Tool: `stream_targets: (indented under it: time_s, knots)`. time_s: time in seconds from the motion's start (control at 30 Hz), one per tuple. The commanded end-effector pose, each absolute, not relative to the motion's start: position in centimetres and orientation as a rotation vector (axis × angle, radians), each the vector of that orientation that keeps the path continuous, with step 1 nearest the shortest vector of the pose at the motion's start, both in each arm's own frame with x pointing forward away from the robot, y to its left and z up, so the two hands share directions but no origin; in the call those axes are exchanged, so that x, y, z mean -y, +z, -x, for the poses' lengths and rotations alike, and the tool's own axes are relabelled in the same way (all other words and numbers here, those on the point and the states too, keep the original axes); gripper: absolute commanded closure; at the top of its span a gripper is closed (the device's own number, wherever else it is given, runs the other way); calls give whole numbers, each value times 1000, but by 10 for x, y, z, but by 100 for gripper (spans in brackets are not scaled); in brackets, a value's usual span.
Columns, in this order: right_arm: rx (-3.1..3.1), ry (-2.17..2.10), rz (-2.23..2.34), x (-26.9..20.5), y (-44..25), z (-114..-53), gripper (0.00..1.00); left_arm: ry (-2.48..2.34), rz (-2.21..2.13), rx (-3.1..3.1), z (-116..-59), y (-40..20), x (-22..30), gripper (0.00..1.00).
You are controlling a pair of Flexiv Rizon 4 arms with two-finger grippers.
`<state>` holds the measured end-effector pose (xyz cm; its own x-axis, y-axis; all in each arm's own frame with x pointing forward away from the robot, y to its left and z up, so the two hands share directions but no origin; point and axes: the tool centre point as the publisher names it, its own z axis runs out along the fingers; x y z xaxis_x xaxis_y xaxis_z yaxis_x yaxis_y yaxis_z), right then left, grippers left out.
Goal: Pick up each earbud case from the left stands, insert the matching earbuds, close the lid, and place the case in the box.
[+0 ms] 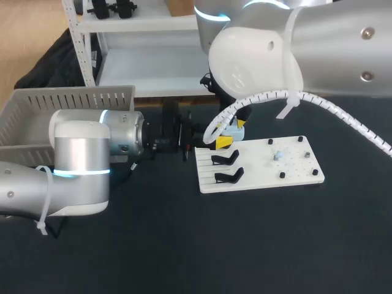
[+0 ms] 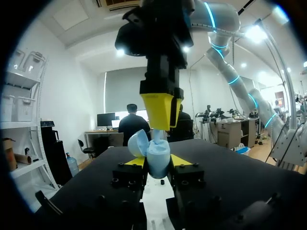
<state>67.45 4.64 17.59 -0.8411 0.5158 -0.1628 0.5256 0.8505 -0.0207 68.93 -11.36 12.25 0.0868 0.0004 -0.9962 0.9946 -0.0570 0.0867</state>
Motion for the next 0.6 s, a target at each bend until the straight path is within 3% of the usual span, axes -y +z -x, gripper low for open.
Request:
stream_targets:
  time_s: [0.03, 0.6]
  knots:
    - [-2872, -100, -819, -47, 175, -675, 100, -1180, -1288, -1120, -687, 122, 113, 100]
    - [-2886, -126, -823, -50, 167, -678, 100, -1180, -1288, -1120, -687, 122, 113, 100]
